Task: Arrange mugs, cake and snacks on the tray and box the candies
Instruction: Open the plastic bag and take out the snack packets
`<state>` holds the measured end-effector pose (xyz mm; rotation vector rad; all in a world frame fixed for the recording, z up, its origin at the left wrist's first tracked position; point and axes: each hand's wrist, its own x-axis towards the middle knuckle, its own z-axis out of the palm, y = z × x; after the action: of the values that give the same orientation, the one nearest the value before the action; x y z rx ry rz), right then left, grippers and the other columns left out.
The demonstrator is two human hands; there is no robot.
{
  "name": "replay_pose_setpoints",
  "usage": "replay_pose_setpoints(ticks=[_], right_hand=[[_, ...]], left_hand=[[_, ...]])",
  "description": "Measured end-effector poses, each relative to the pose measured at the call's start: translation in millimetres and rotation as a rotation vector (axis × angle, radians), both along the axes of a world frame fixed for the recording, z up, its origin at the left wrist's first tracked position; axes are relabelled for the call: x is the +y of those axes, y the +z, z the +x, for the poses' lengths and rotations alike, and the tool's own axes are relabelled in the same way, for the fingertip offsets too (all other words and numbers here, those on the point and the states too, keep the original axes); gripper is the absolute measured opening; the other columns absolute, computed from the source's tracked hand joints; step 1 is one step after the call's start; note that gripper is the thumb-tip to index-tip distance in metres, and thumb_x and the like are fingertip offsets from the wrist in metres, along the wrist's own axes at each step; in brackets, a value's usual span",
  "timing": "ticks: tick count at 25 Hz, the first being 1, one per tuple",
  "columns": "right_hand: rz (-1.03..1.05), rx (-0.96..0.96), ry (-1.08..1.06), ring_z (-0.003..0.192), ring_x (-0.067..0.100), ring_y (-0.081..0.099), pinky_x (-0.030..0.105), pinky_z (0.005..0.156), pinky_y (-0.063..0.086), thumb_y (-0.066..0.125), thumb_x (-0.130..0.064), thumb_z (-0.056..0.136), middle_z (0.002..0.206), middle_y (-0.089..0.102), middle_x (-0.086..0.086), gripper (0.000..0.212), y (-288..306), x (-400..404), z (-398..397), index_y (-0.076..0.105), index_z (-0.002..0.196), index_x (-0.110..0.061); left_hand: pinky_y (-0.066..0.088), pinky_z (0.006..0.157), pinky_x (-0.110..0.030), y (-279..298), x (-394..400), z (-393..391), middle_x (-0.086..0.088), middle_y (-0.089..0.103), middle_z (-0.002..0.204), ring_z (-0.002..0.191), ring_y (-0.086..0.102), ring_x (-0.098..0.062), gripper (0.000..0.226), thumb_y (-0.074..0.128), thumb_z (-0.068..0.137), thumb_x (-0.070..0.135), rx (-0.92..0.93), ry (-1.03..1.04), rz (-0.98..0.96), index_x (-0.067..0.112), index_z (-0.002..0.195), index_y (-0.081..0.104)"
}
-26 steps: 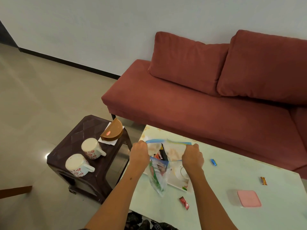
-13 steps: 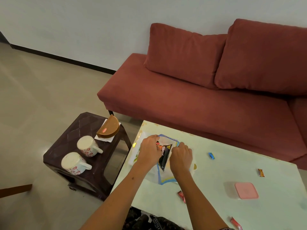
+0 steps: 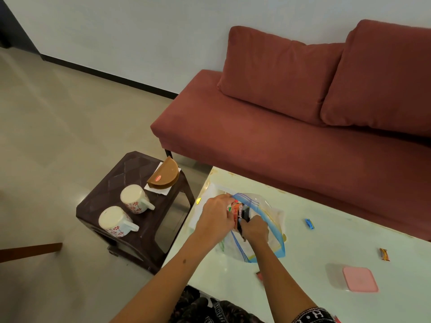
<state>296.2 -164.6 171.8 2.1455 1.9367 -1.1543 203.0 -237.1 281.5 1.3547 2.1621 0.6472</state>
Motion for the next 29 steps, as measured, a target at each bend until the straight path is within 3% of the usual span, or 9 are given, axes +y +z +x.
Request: replay_pose_setpoints(ticks=[5, 9, 14, 17, 21, 25, 29], right_hand=[[0.173, -0.067, 0.047, 0.097, 0.031, 0.064, 0.031, 0.070, 0.045, 0.050, -0.021, 0.093, 0.104, 0.069, 0.016, 0.025, 21.0, 9.2, -6.7, 0.064, 0.098, -0.002], [0.304, -0.092, 0.110, 0.101, 0.037, 0.062, 0.033, 0.076, 0.048, 0.055, -0.018, 0.083, 0.107, 0.066, 0.019, 0.025, 87.4, 29.9, -3.0, 0.065, 0.101, -0.003], [0.468, 0.039, -0.031, 0.101, 0.037, 0.063, 0.033, 0.085, 0.049, 0.066, -0.032, 0.079, 0.104, 0.070, 0.016, 0.024, 193.8, 57.5, 58.4, 0.073, 0.099, -0.020], [0.641, 0.138, -0.137, 0.095, 0.033, 0.064, 0.033, 0.083, 0.047, 0.069, -0.031, 0.078, 0.093, 0.073, 0.012, 0.021, 217.2, 62.0, 104.2, 0.073, 0.095, -0.018], [0.679, 0.135, -0.302, 0.097, 0.033, 0.062, 0.035, 0.083, 0.045, 0.066, -0.009, 0.080, 0.094, 0.071, 0.013, 0.023, 168.6, 81.0, 134.2, 0.061, 0.103, -0.011], [0.392, 0.000, -0.172, 0.101, 0.037, 0.062, 0.035, 0.089, 0.047, 0.056, 0.003, 0.077, 0.104, 0.071, 0.017, 0.026, 65.3, 93.4, 132.5, 0.074, 0.093, -0.008], [0.200, 0.011, -0.126, 0.104, 0.035, 0.062, 0.032, 0.088, 0.047, 0.053, 0.004, 0.079, 0.110, 0.071, 0.013, 0.031, -24.8, 76.5, 125.0, 0.075, 0.098, -0.006]], left_hand=[[0.045, 0.101, -0.032, 0.0, 7.7, 3.4, -0.009, 0.058, 0.130, 0.116, 0.056, -0.021, 0.041, 0.055, 0.090, 0.022, 0.021, -0.014, -0.036, 0.008, 0.128, 0.052], [0.045, 0.088, -0.029, -6.4, 16.4, 4.7, -0.014, 0.066, 0.115, 0.103, 0.061, -0.026, 0.029, 0.056, 0.087, 0.019, 0.062, -0.025, -0.030, 0.005, 0.112, 0.062], [0.043, 0.097, -0.032, -17.2, 25.6, 4.0, -0.010, 0.060, 0.127, 0.116, 0.055, -0.026, 0.046, 0.053, 0.084, 0.004, 0.076, 0.043, -0.053, 0.006, 0.130, 0.050], [0.046, 0.095, -0.033, -18.9, 29.2, 2.2, -0.010, 0.062, 0.124, 0.115, 0.055, -0.026, 0.047, 0.051, 0.084, 0.003, 0.048, 0.077, -0.054, 0.007, 0.131, 0.050], [0.048, 0.092, -0.036, -20.8, 28.5, -6.1, -0.011, 0.064, 0.118, 0.110, 0.057, -0.027, 0.047, 0.050, 0.083, 0.004, 0.057, 0.121, -0.043, 0.009, 0.130, 0.051], [0.049, 0.088, -0.037, -21.6, 26.2, -11.1, -0.013, 0.067, 0.111, 0.101, 0.059, -0.028, 0.043, 0.052, 0.083, 0.003, 0.087, 0.153, -0.034, 0.007, 0.125, 0.055], [0.048, 0.082, -0.033, -20.6, 20.6, -12.5, -0.014, 0.066, 0.112, 0.100, 0.058, -0.028, 0.047, 0.052, 0.080, -0.002, 0.112, 0.174, 0.002, 0.004, 0.126, 0.054]])
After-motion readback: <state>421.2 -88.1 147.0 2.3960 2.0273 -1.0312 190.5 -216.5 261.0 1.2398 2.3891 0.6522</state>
